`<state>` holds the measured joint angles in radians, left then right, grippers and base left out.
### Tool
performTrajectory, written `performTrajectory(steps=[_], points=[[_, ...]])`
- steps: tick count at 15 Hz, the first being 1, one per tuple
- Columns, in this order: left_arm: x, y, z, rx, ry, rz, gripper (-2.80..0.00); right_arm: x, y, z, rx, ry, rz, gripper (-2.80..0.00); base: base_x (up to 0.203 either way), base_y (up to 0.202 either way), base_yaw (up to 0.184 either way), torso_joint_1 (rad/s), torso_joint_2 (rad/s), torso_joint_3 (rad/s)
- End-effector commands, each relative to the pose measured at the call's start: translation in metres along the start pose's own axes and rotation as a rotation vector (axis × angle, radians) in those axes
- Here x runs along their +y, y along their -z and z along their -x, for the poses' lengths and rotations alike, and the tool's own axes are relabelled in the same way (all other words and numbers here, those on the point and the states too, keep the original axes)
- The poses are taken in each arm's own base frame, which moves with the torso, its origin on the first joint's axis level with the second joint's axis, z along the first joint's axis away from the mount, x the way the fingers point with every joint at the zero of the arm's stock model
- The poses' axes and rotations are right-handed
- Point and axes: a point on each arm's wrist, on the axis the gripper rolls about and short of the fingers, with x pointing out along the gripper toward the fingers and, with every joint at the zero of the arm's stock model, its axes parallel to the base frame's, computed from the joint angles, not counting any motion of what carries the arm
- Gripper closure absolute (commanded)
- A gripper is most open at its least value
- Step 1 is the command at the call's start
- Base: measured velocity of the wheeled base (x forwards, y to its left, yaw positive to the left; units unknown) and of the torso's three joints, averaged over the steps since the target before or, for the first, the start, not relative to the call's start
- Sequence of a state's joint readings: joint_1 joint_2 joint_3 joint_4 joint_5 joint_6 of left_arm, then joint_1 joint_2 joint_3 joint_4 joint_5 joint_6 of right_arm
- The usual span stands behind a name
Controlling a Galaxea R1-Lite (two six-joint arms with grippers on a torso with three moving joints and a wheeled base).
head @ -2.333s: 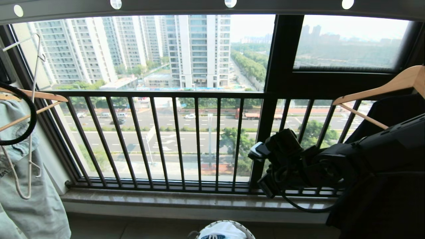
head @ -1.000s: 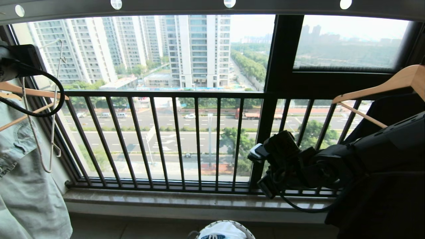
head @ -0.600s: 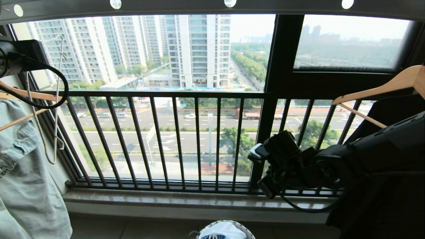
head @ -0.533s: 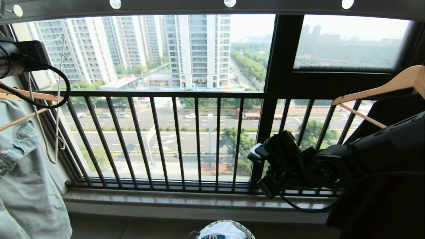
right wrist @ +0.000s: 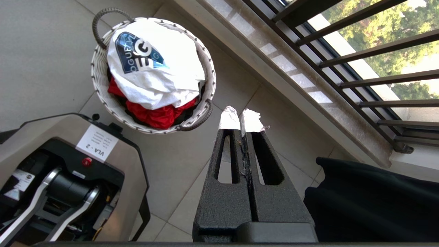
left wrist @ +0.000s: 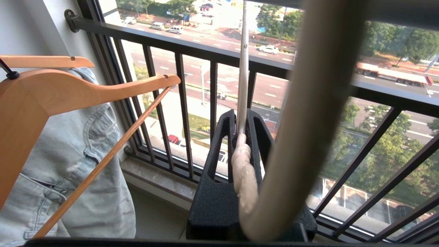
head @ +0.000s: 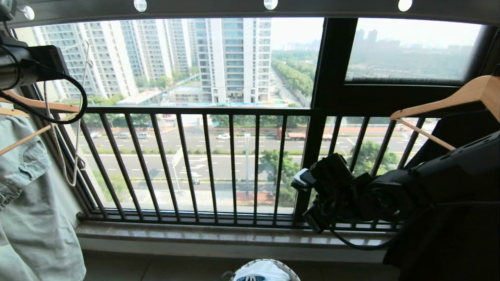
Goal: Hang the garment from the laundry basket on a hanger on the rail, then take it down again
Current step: Hang the clothes rack on the clothesline
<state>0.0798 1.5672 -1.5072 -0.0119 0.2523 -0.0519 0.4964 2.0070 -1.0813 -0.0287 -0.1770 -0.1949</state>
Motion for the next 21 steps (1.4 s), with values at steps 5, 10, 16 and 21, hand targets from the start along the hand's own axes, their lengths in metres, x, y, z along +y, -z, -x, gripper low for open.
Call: performTrajectory(steps=[5, 10, 16, 21], points=[[-0.001, 0.002, -0.007, 0.007, 0.002, -0.001, 0.00, 0.000, 0.000, 0.000, 0.000, 0.000, 0.002, 0.00, 0.000, 0.000, 0.000, 0.000, 0.00, 0.000], [-0.006, 0.008, -0.028, 0.025, -0.002, -0.006, 0.00, 0.000, 0.000, -0.001, 0.002, 0.000, 0.002, 0.00, 0.000, 0.000, 0.000, 0.000, 0.00, 0.000], [-0.003, 0.007, -0.039, 0.027, -0.017, -0.006, 0.00, 0.000, 0.002, -0.005, 0.013, 0.000, 0.002, 0.00, 0.000, 0.000, 0.000, 0.000, 0.00, 0.000], [-0.002, 0.010, -0.043, 0.036, -0.023, -0.009, 0.00, 0.000, 0.002, -0.005, 0.013, 0.001, 0.002, 0.00, 0.000, 0.000, 0.000, 0.000, 0.00, 0.000]])
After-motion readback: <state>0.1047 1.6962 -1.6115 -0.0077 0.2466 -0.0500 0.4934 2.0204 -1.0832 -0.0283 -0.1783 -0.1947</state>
